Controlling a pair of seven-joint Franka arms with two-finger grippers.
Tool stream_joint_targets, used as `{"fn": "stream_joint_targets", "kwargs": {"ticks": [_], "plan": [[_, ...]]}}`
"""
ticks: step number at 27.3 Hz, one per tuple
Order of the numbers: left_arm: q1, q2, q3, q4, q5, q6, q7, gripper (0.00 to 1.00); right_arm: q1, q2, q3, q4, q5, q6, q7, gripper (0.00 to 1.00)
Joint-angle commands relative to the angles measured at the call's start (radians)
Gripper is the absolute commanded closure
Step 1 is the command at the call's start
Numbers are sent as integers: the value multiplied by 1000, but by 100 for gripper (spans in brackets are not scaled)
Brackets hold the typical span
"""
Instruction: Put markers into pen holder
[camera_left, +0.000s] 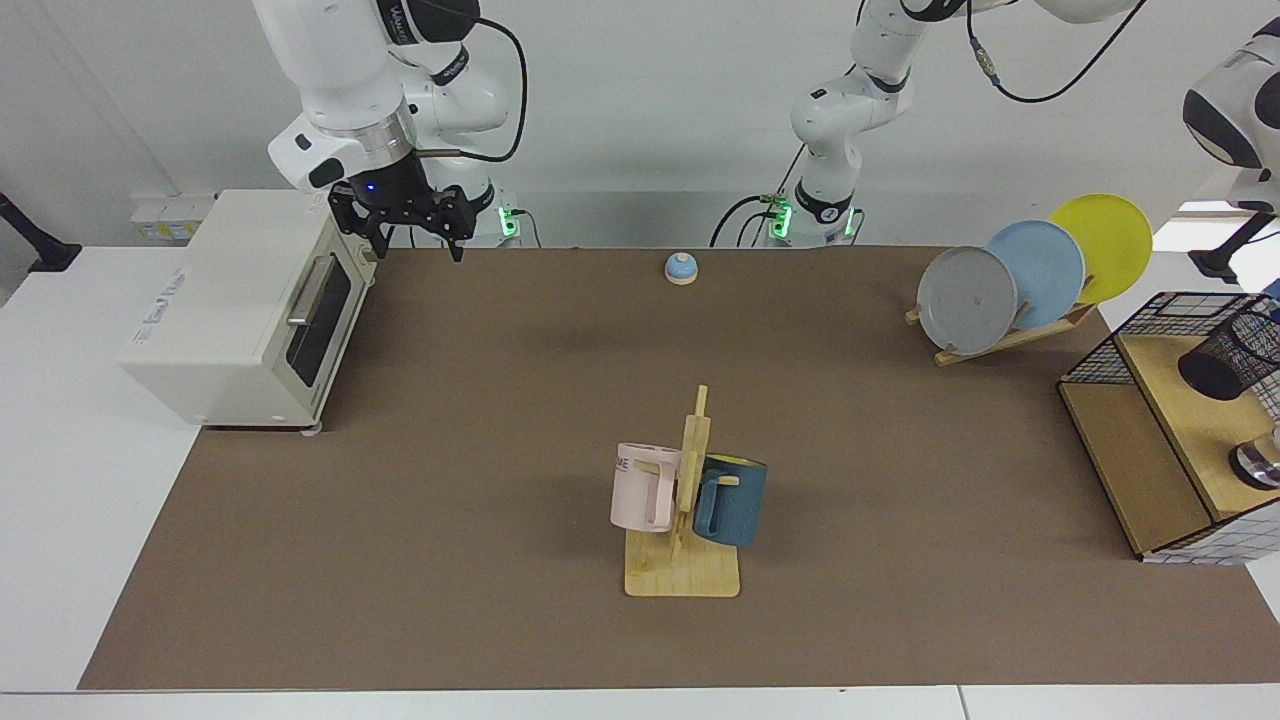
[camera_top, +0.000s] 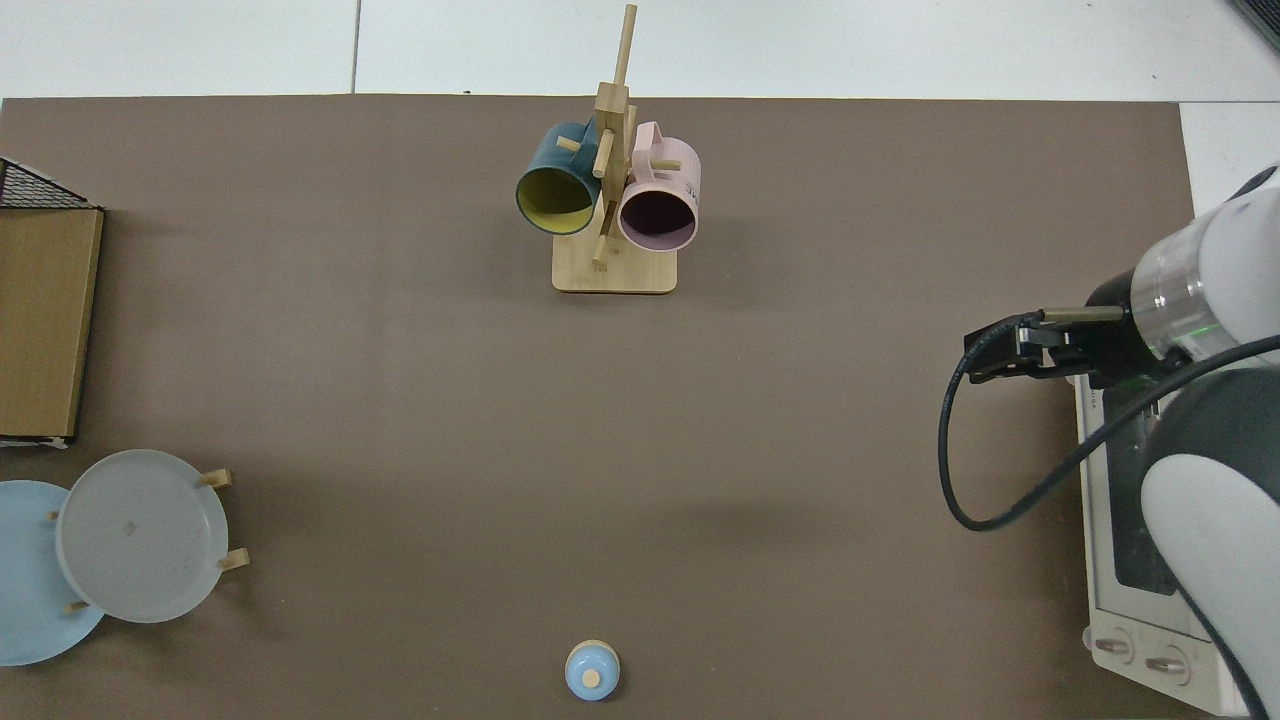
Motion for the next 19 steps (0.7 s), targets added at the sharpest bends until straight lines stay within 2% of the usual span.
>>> {"fn": "stream_joint_targets", "kwargs": {"ticks": [1,7,19], "plan": [[0,6,-4,-6,15,0,9,100,-21,-5,15,-5,17,1,15,0],[13,55,-5,-3,12,40,2,100,-21,-5,15,-5,17,1,15,0],[17,55,-7,-17,-78,46,-9,100,-21,-5,15,-5,17,1,15,0]]}}
